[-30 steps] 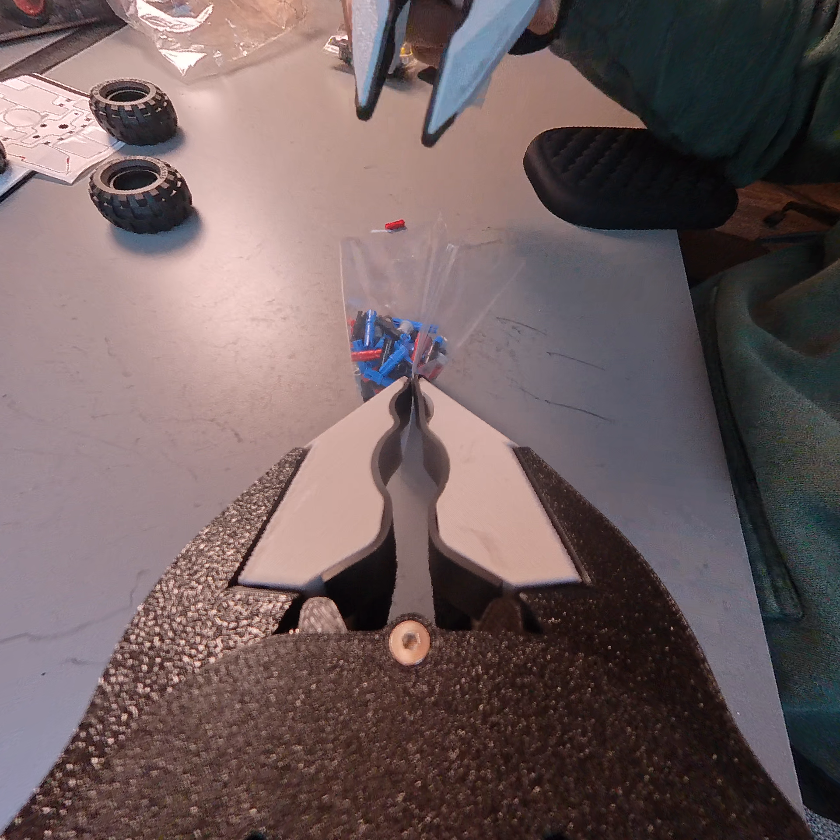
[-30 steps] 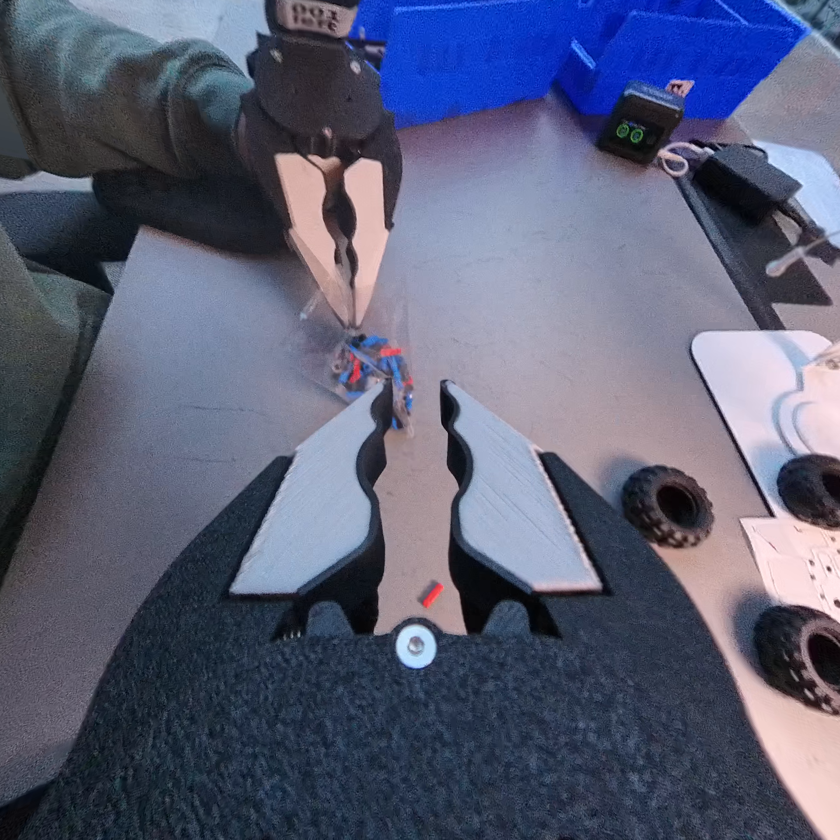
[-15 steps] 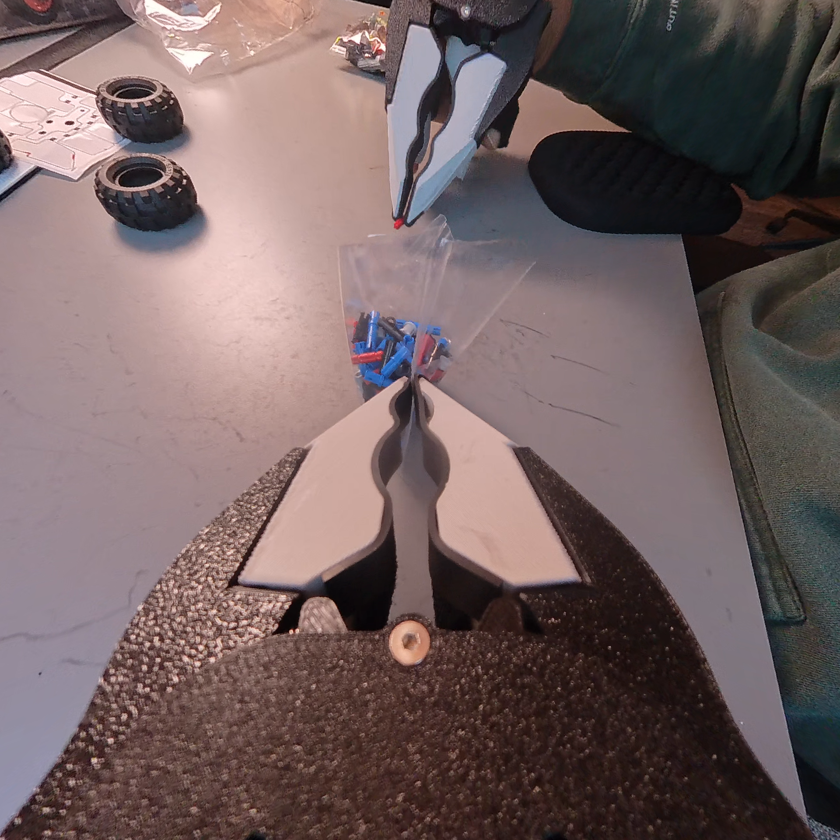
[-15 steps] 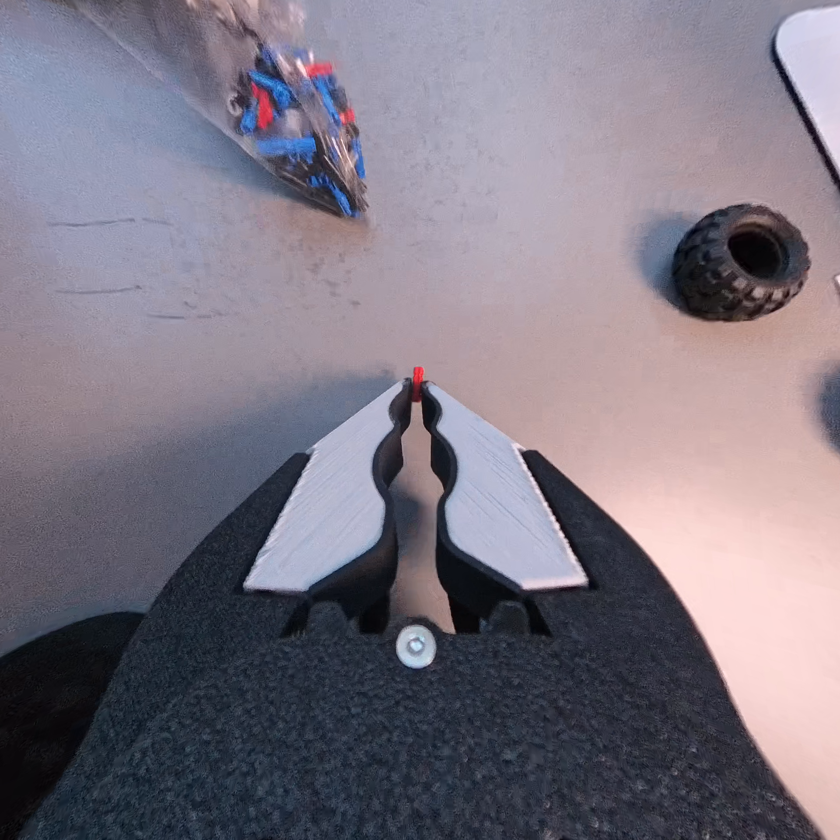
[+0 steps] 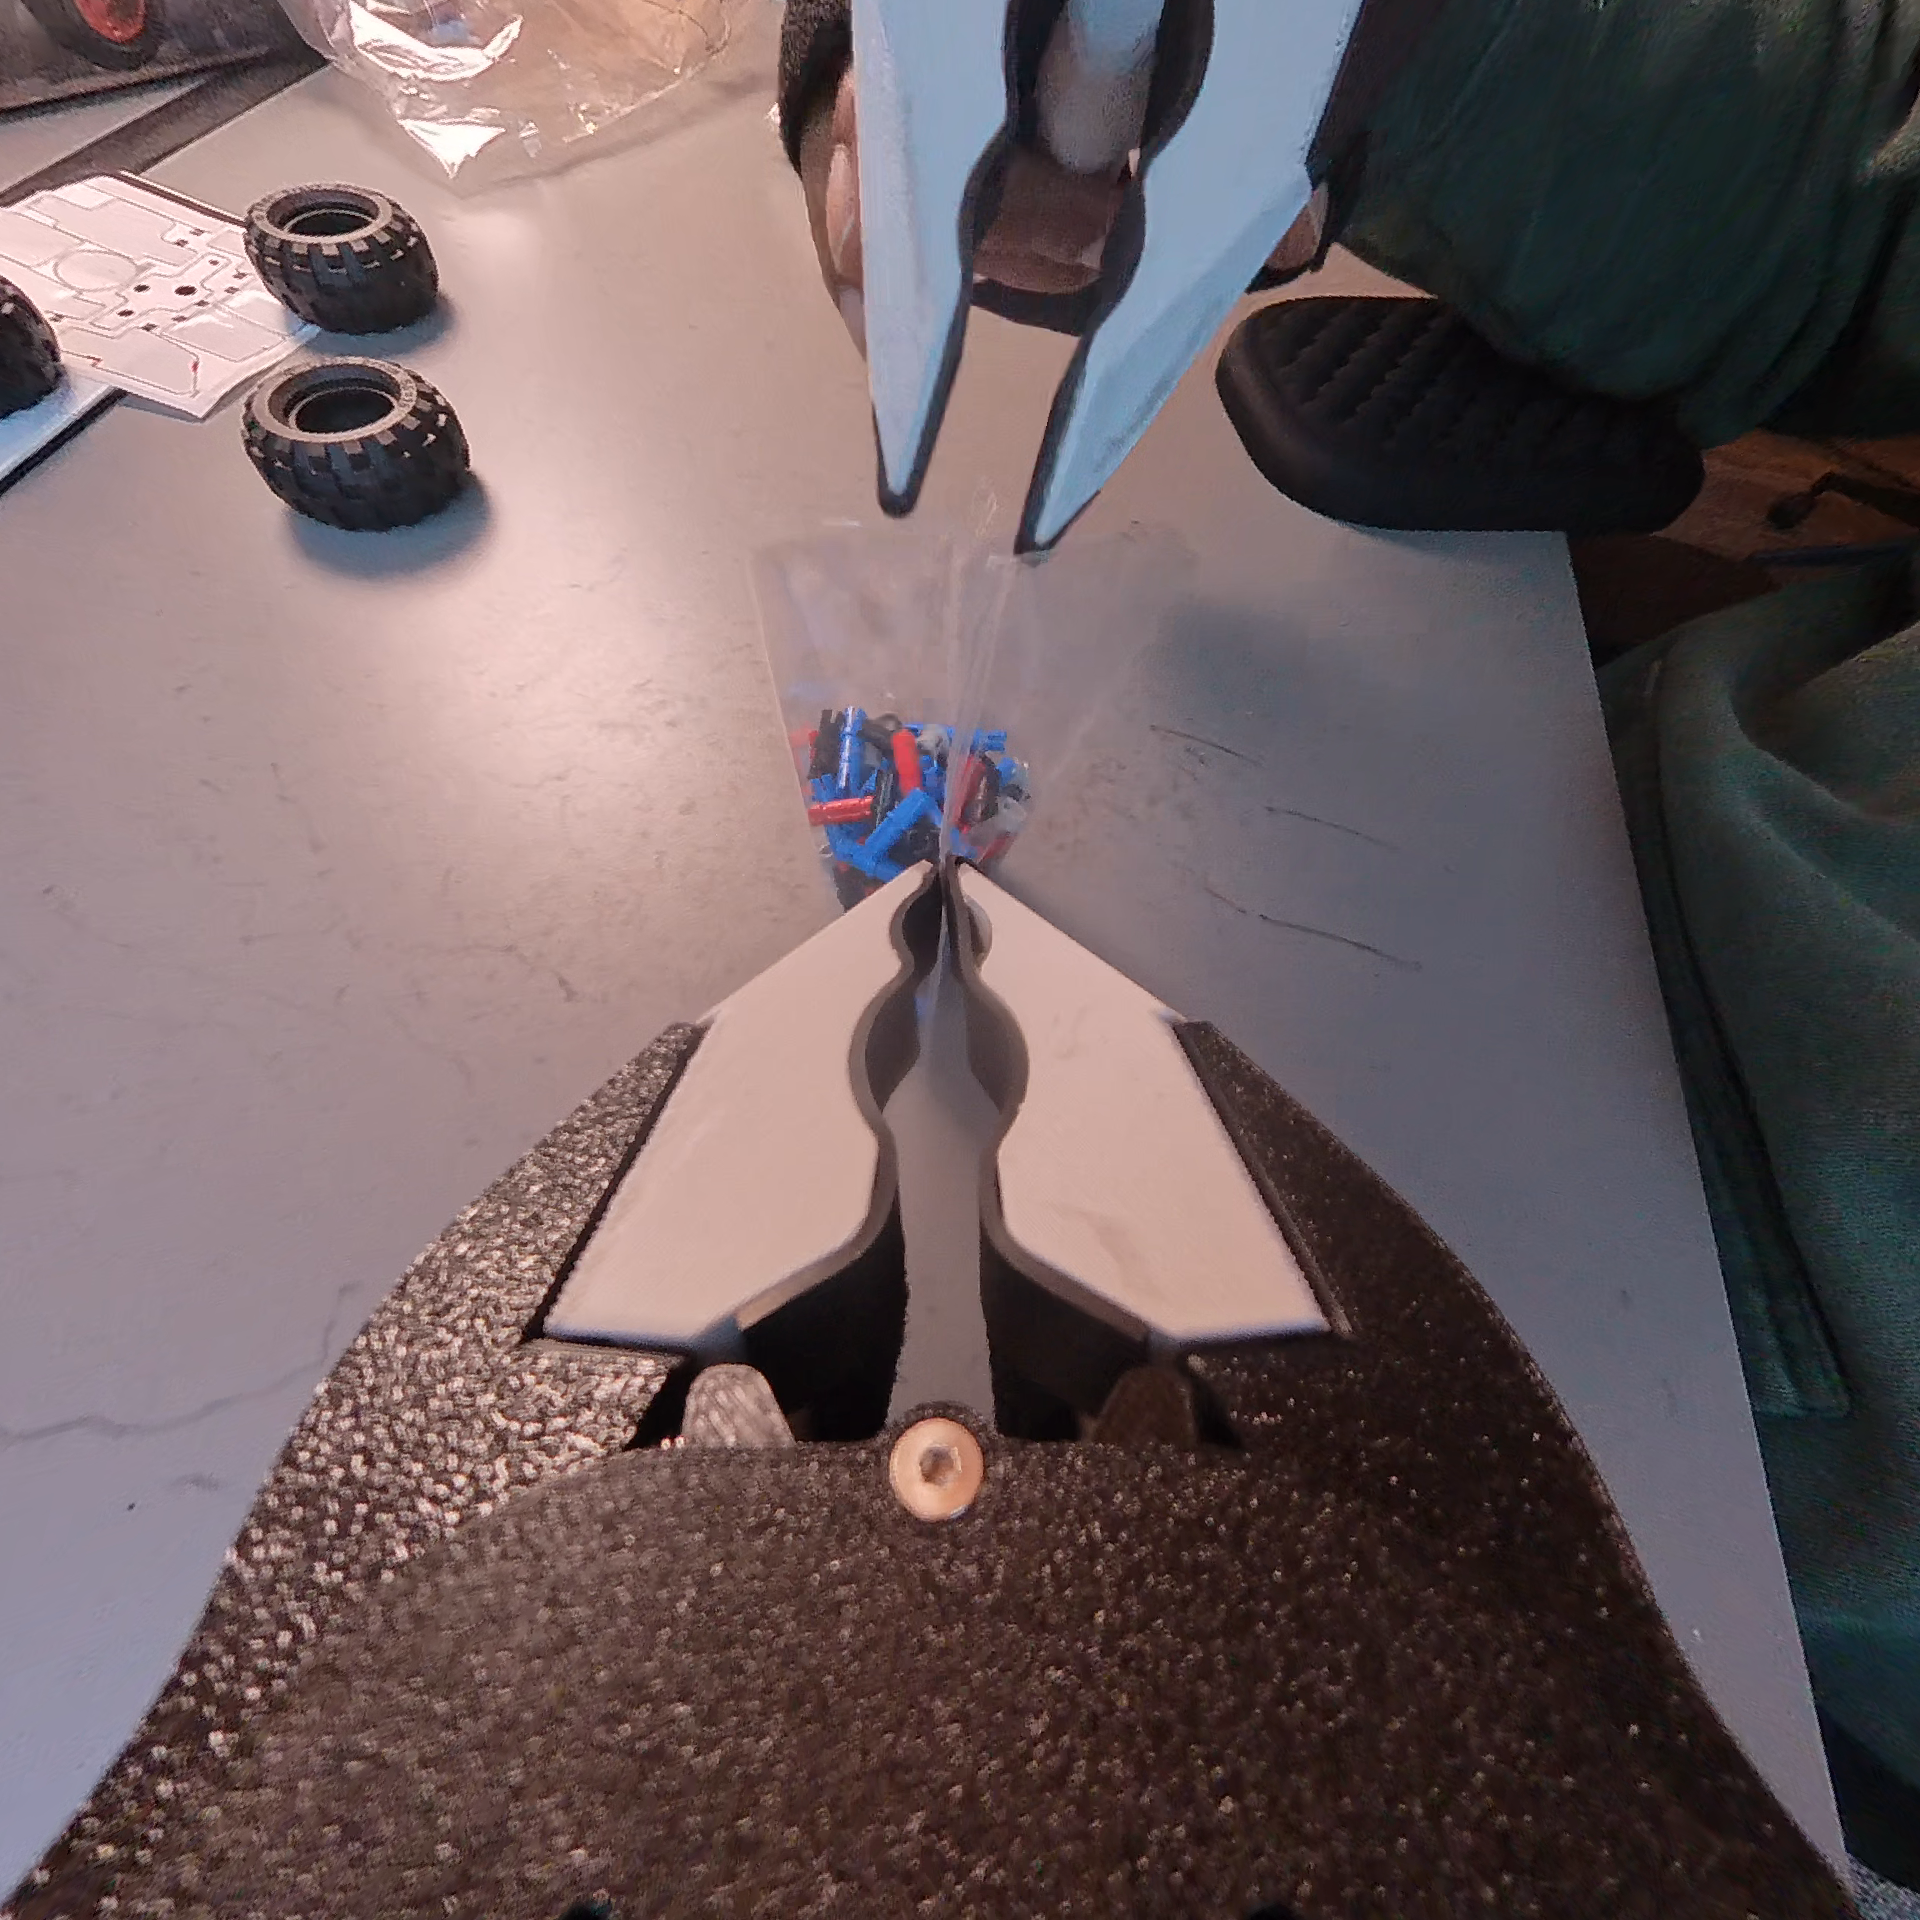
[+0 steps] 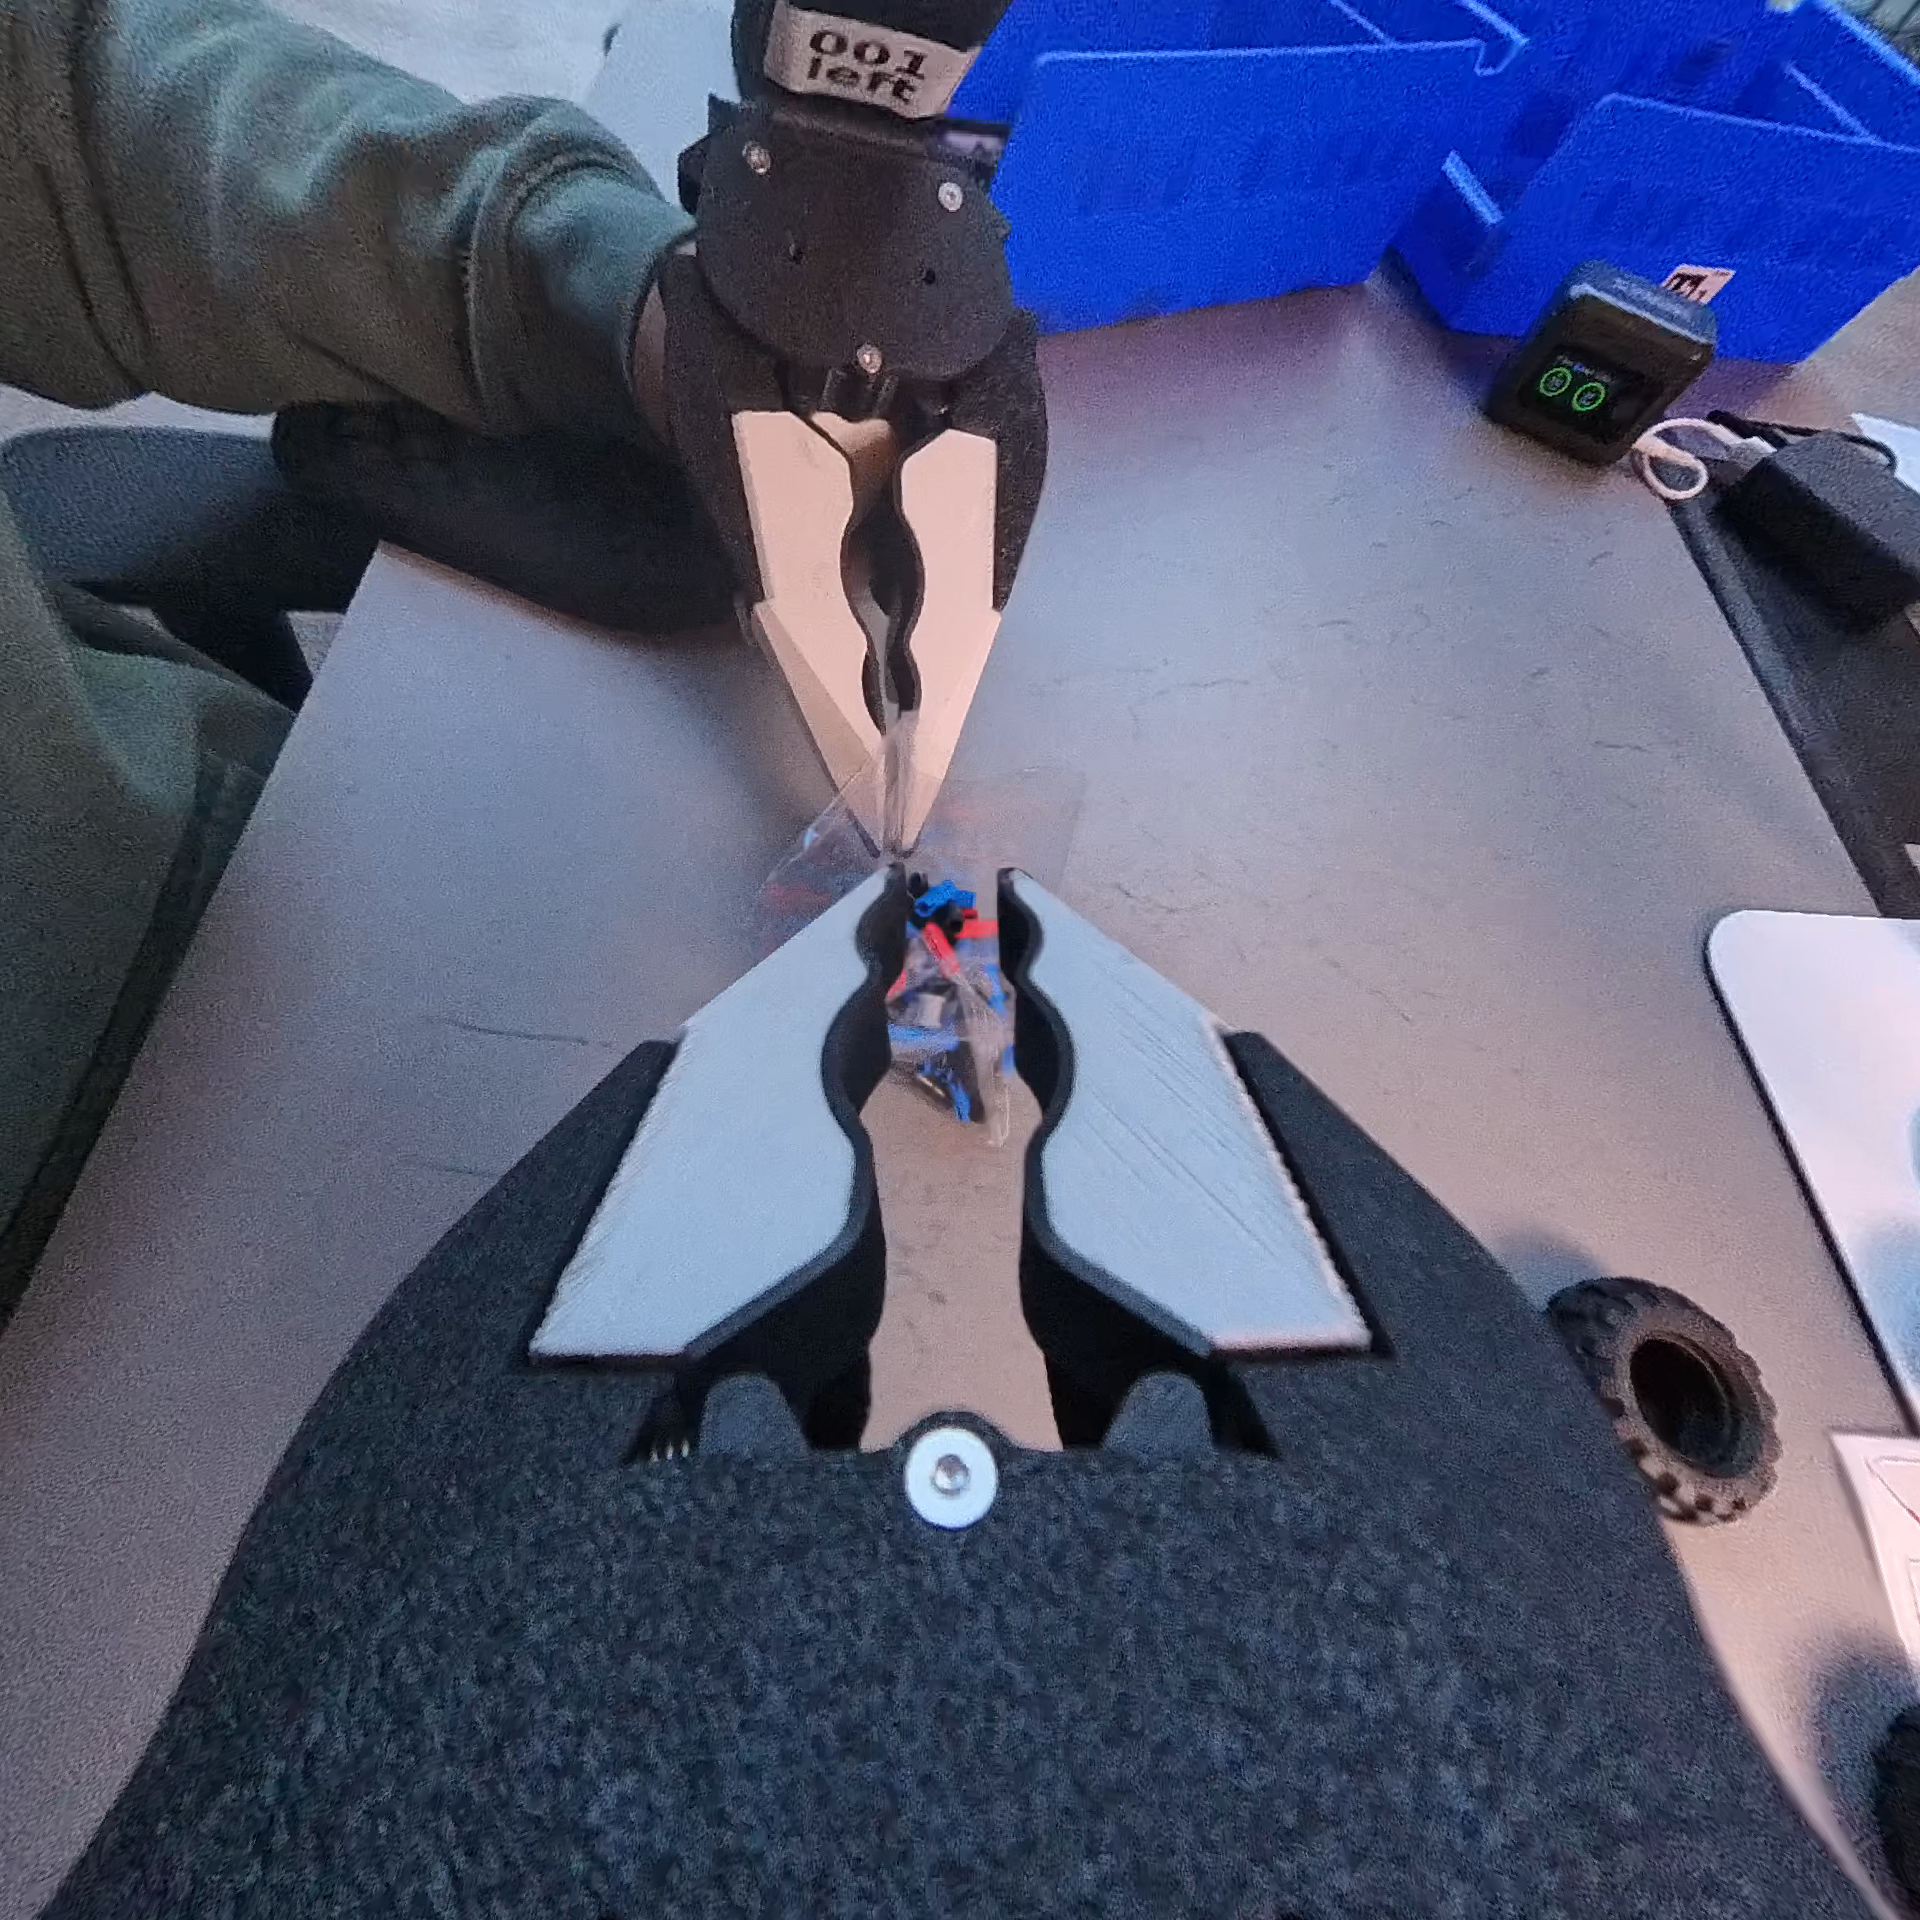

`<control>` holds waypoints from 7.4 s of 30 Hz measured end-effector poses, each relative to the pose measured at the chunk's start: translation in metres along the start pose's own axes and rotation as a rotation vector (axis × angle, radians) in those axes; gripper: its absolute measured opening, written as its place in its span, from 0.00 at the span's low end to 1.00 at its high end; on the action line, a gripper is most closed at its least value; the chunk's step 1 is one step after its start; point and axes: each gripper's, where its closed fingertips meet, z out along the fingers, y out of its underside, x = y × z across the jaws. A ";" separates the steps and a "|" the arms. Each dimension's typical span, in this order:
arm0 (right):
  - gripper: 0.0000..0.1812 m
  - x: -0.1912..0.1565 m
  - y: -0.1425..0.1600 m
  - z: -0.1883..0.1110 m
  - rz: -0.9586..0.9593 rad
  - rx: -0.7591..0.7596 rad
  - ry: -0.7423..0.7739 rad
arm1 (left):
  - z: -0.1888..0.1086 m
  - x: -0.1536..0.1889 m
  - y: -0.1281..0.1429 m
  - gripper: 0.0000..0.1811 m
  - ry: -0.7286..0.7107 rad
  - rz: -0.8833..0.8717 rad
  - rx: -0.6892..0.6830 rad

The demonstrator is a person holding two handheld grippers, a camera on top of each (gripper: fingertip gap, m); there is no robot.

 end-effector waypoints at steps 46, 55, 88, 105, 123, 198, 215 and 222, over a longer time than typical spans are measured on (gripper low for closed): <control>0.00 -0.018 0.041 -0.031 -0.079 0.086 -0.029 | 0.035 0.004 -0.027 0.27 0.153 0.046 0.004; 0.19 0.005 0.043 -0.049 0.007 0.113 0.094 | 0.043 -0.007 -0.044 0.00 0.065 0.091 0.088; 0.00 -0.032 0.076 0.005 0.645 -0.065 -0.190 | 0.048 0.014 0.001 0.00 0.269 -0.540 -0.166; 0.37 -0.006 0.074 -0.001 0.375 -0.107 0.042 | 0.052 0.004 0.011 0.00 0.185 -0.503 -0.221; 0.66 -0.015 0.087 0.009 0.059 -0.276 0.050 | 0.051 0.003 0.014 0.00 0.177 -0.495 -0.223; 0.16 -0.030 0.001 -0.026 0.067 0.344 0.088 | 0.022 0.044 -0.056 0.24 0.226 0.049 0.204; 0.18 -0.030 -0.001 -0.026 0.130 0.373 0.066 | 0.011 0.038 -0.071 0.11 0.159 0.096 0.286; 0.15 -0.035 -0.013 -0.036 0.167 0.432 -0.015 | 0.004 0.047 -0.083 0.11 0.198 0.132 0.349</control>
